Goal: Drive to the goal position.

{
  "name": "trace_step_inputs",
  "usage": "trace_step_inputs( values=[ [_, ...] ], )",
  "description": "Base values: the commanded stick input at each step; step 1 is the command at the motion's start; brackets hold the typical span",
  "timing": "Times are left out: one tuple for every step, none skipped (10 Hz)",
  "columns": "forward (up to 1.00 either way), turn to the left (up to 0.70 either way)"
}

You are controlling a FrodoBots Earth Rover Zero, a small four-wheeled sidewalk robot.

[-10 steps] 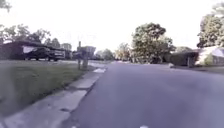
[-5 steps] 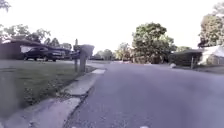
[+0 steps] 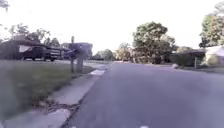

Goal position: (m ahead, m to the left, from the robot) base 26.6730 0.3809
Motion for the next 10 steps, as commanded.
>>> trace_step_inputs(
  values=[
    [1.0, 0.0],
    [1.0, 0.0],
    [1.0, 0.0],
    [1.0, 0.0],
    [1.0, 0.0],
    [1.0, 0.0],
    [1.0, 0.0],
    [1.0, 0.0],
    [1.0, 0.0],
    [1.0, 0.0]
  ],
)
